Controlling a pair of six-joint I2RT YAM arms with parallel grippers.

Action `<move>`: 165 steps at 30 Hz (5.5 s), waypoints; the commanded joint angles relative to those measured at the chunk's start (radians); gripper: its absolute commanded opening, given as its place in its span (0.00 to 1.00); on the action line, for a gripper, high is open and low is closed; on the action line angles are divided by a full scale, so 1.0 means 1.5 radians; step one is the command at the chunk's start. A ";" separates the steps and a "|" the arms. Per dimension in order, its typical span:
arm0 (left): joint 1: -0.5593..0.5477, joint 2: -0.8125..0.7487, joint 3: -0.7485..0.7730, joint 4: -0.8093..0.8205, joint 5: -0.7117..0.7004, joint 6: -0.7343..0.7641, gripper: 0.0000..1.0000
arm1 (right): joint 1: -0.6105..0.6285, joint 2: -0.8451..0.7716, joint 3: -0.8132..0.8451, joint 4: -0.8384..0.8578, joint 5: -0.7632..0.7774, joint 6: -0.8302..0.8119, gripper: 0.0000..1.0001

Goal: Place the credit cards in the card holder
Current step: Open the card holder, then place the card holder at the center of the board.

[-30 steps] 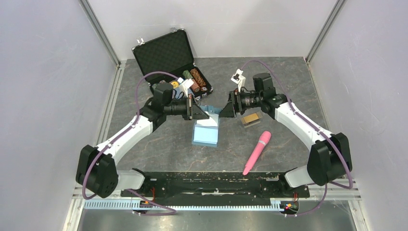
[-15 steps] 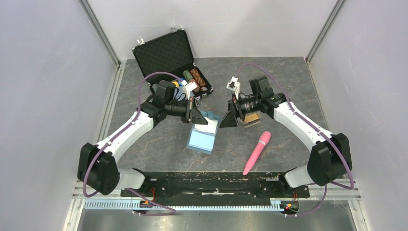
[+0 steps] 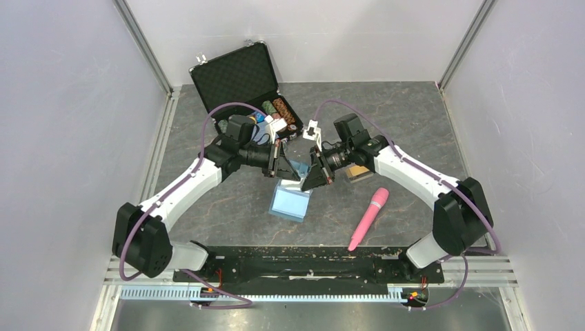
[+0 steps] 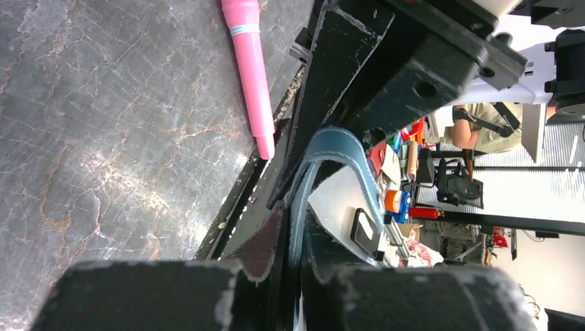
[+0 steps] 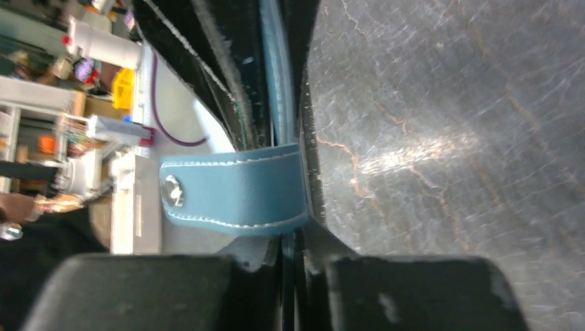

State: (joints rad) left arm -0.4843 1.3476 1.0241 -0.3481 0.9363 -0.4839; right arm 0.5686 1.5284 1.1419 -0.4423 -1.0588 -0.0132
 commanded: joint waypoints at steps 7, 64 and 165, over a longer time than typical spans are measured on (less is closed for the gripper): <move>0.033 -0.048 -0.061 0.225 0.072 -0.140 0.49 | -0.013 -0.015 0.005 0.087 -0.004 0.069 0.00; 0.021 -0.164 0.014 -0.059 -0.302 0.069 0.91 | 0.031 0.018 -0.021 0.123 0.090 0.133 0.00; -0.159 0.128 0.043 0.021 -0.092 0.009 0.83 | -0.308 0.066 -0.136 0.110 0.577 0.261 0.07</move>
State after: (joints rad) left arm -0.7223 1.5421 1.0462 -0.3183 0.7921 -0.5026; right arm 0.1066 1.5917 0.8928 -0.2501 -0.2119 0.4675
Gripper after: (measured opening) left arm 0.840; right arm 0.102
